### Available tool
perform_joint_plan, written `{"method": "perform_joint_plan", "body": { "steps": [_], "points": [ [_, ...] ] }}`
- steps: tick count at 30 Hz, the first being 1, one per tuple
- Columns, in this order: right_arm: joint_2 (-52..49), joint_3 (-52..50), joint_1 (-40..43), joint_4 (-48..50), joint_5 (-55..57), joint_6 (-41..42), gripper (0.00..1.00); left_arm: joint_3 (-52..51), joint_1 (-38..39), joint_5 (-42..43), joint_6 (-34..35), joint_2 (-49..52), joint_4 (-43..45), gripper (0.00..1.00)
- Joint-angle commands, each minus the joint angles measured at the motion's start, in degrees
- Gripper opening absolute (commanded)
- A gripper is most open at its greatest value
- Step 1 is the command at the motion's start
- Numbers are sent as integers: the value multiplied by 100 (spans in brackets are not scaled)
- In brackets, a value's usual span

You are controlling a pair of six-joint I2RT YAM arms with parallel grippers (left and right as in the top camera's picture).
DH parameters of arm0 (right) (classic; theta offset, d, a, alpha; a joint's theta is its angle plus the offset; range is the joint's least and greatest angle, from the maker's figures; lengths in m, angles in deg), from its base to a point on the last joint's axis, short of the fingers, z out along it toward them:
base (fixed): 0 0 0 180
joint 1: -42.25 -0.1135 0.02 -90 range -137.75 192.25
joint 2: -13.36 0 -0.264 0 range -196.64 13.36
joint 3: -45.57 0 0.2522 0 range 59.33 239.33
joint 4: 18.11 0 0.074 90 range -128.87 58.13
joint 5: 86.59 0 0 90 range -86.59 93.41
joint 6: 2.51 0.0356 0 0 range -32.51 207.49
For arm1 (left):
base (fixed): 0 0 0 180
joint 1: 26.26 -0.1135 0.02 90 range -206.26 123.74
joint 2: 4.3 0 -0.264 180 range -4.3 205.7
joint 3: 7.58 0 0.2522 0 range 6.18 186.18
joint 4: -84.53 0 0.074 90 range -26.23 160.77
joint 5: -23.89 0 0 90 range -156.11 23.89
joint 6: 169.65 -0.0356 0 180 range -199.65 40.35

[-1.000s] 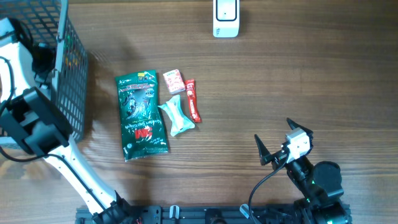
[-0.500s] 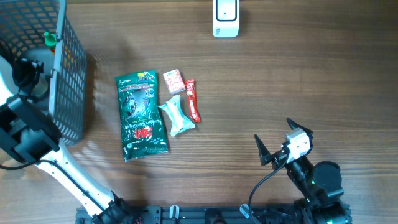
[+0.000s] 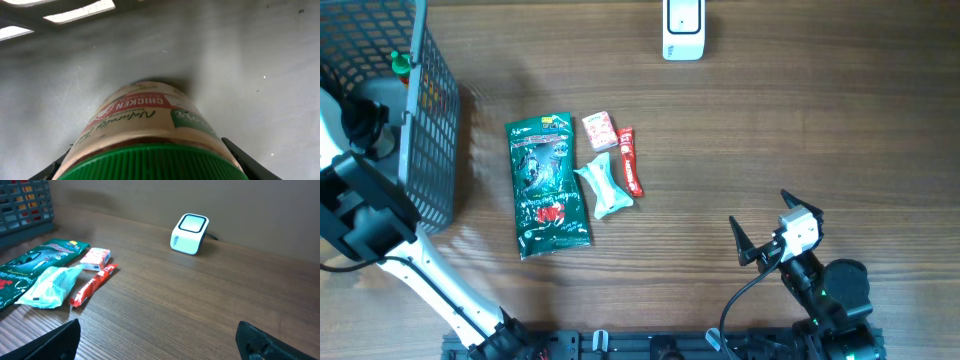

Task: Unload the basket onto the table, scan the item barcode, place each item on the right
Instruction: 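Lift the jar out and set it upright right of the Nescafe stick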

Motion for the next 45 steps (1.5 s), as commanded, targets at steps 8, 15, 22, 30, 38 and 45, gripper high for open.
{"method": "perform_joint_plan", "body": {
  "steps": [8,15,22,30,38,45],
  "points": [
    [63,44,17,13,-72,-26,100,369,570,-96,-131,-1023,-87,45],
    [63,44,17,13,-74,-26,100,380,597,-92,-79,-2592,-66,48],
    [63,46,17,13,-72,-28,100,380,798,1513,275,-3832,155,48],
    [63,46,17,13,-74,-26,100,378,2649,1731,269,-3794,-208,47],
    [63,44,17,13,-72,-26,100,367,5060,-68,205,-2946,-1119,47],
    [63,44,17,13,-72,-28,100,44,6461,-807,210,-1851,-1672,40]
  ]
}}
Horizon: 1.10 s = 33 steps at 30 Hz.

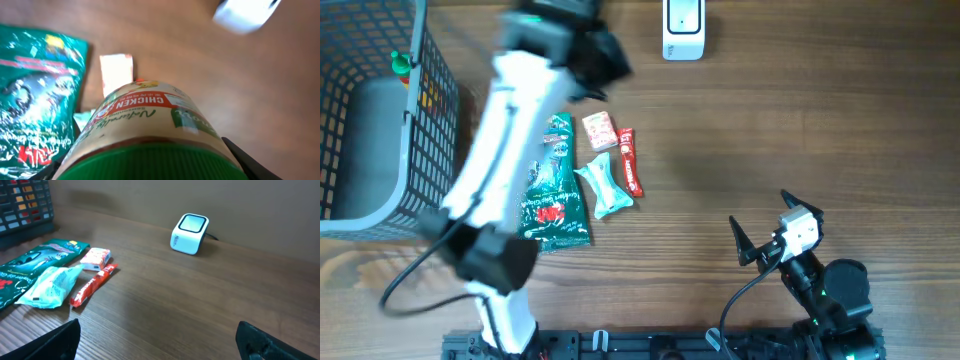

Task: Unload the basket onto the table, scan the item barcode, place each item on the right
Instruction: 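Lift the jar out and set it upright right of the Nescafe stick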

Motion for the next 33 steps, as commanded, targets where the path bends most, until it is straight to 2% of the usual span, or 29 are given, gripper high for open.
{"method": "perform_joint_plan", "body": {
  "steps": [1,10,19,21,27,30,33],
  "points": [
    [63,44,17,13,-74,-26,100,-326,592,-625,-31,566,66,40],
    [63,44,17,13,-74,-28,100,-1268,1491,-518,-28,1196,920,45],
    [63,46,17,13,-72,-26,100,-2514,1600,-514,127,1200,2111,47],
    [63,44,17,13,-72,-26,100,-2625,1600,-494,142,1200,2168,55],
    [63,46,17,13,-74,-28,100,-2448,1569,-85,114,1152,2168,97],
    [63,44,17,13,-72,-26,100,-2002,1467,-85,55,1032,1978,100],
    [63,44,17,13,-74,-28,100,-1438,1344,-87,-291,835,1722,100]
  ]
}}
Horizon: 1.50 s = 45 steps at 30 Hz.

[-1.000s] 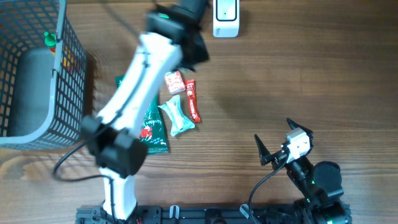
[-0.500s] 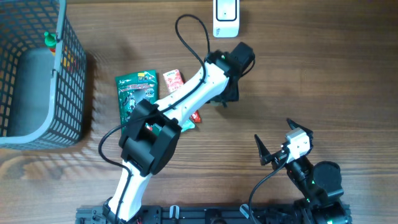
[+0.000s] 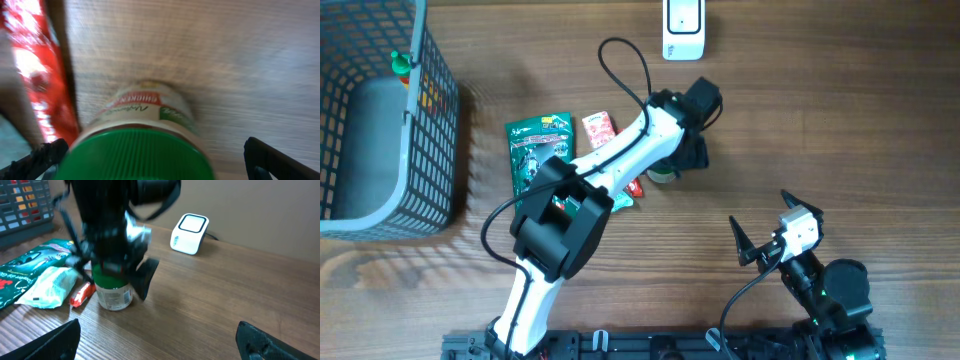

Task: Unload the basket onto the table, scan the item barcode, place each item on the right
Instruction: 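Lift the jar out and set it upright right of the Nescafe stick, then move the left gripper back into the basket and grasp the red sauce bottle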

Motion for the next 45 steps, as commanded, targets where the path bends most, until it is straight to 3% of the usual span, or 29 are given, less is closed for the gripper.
{"method": "perform_joint_plan", "body": {
  "steps": [1,7,14,23,28,37,45],
  "points": [
    [63,44,17,13,-72,-28,100,1073,-278,28,-516,-455,-289,100],
    [63,44,17,13,-74,-26,100,2651,-979,-551,-872,-1075,-728,100],
    [63,44,17,13,-74,-26,100,2946,-2485,-756,-719,-1722,-586,100],
    [63,46,17,13,-74,-28,100,2949,-4704,866,-203,-2057,-334,100],
    [63,44,17,13,-72,-28,100,2946,-5554,907,-203,-2026,-409,100],
    [63,44,17,13,-74,-24,99,2946,-6566,503,-310,-1539,-894,100],
    [63,44,17,13,-74,-26,100,2946,-6642,767,-1351,-505,-931,100]
  ]
}}
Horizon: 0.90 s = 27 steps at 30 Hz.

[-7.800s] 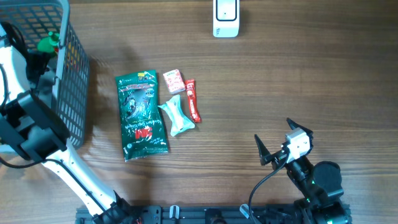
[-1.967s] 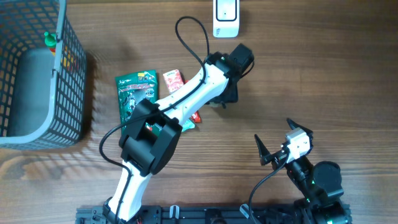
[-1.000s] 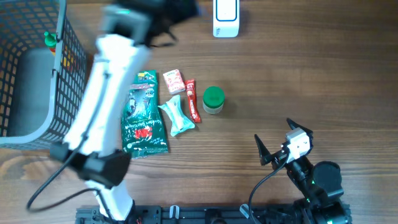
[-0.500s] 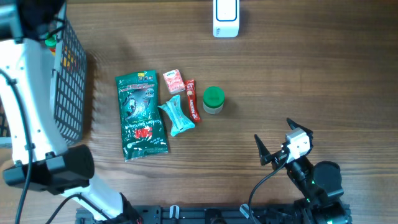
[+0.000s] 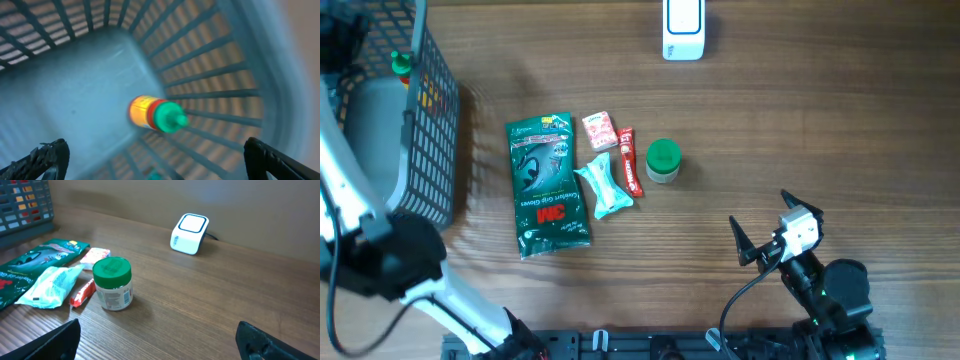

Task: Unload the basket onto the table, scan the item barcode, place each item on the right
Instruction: 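Move the left gripper back into the basket and grasp the red sauce bottle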

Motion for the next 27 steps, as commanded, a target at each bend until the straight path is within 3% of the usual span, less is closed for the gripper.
{"method": "perform_joint_plan", "body": {
  "steps": [1,6,25,27],
  "points": [
    [63,46,17,13,-74,-26,100,35,48,304,-721,564,87,100],
    [63,44,17,13,-74,-28,100,35,52,737,-901,944,264,100],
    [63,44,17,13,-74,-26,100,35,177,857,-957,1908,538,99],
    [63,44,17,13,-72,-26,100,35,175,815,-1071,1917,531,71]
  ]
}}
